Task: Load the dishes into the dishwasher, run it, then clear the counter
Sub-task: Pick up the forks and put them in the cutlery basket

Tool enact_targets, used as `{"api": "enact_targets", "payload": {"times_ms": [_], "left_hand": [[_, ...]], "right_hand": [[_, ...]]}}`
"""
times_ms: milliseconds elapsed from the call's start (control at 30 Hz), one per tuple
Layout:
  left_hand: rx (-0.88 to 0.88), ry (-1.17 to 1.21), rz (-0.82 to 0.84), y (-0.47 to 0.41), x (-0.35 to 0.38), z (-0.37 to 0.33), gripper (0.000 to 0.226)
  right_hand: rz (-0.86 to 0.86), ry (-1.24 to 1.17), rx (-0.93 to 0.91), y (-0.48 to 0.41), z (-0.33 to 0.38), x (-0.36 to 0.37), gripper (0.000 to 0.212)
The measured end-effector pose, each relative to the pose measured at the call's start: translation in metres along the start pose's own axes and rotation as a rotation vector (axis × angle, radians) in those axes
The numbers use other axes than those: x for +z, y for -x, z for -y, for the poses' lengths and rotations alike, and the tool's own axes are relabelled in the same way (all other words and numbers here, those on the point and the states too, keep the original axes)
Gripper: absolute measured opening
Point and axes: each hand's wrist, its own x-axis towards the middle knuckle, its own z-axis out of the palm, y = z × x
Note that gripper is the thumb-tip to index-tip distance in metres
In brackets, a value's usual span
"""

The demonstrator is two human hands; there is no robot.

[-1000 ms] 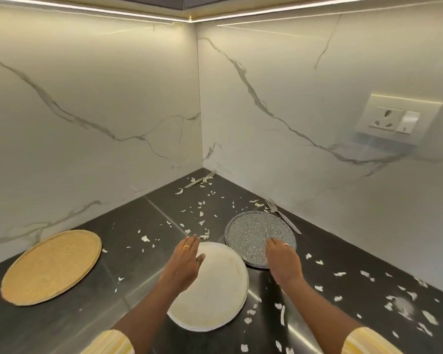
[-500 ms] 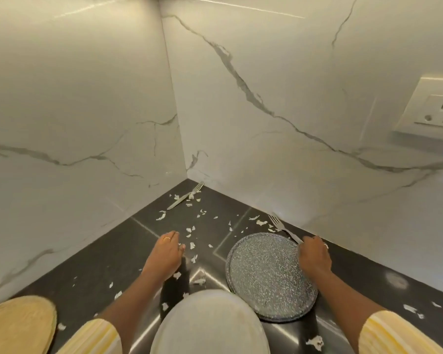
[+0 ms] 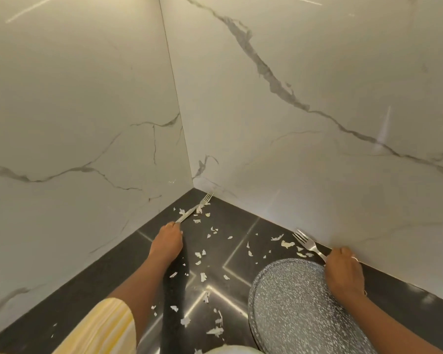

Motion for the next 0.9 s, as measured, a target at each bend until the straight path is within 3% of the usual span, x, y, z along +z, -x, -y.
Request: {"api": "enact_targets", "payload": {"times_ms": [100,233,333,467,633,900], "left_hand": [[-0.011,-0.003,0.027,-0.023,-0.001,-0.001,0.039],[0.007,-0.046,0.012,-0.048,0.005,-0.004,0.034],[0.028,-0.09,-0.028,-0.06,0.011,-0.007,0.033],[0.049,-0.144,-0.087,-0.068,0.013,-0.006,0.029],[0.083,-0.191,-0.062,-0.068,0.005,-0.007,0.021],[0.012,-0.054,-0.113,-0.046,-0.011,-0.002,0.027]], "right_hand": [[-0.032,0.072,-0.106,0.001,0.004,-0.001,0.021],[-0.123,-0.007,-0.186,0.004,0.016,-0.01,0.006],[-0.27,-0.093,-0.296,0.003,0.033,-0.013,0.022],[-0.341,-0.019,-0.348,-0.003,0.061,-0.013,0.037],[-0.22,0.069,-0.373,-0.004,0.079,0.0,0.034],[-0.357,-0.012,-0.454,0.014,0.072,-0.01,0.041]]}}
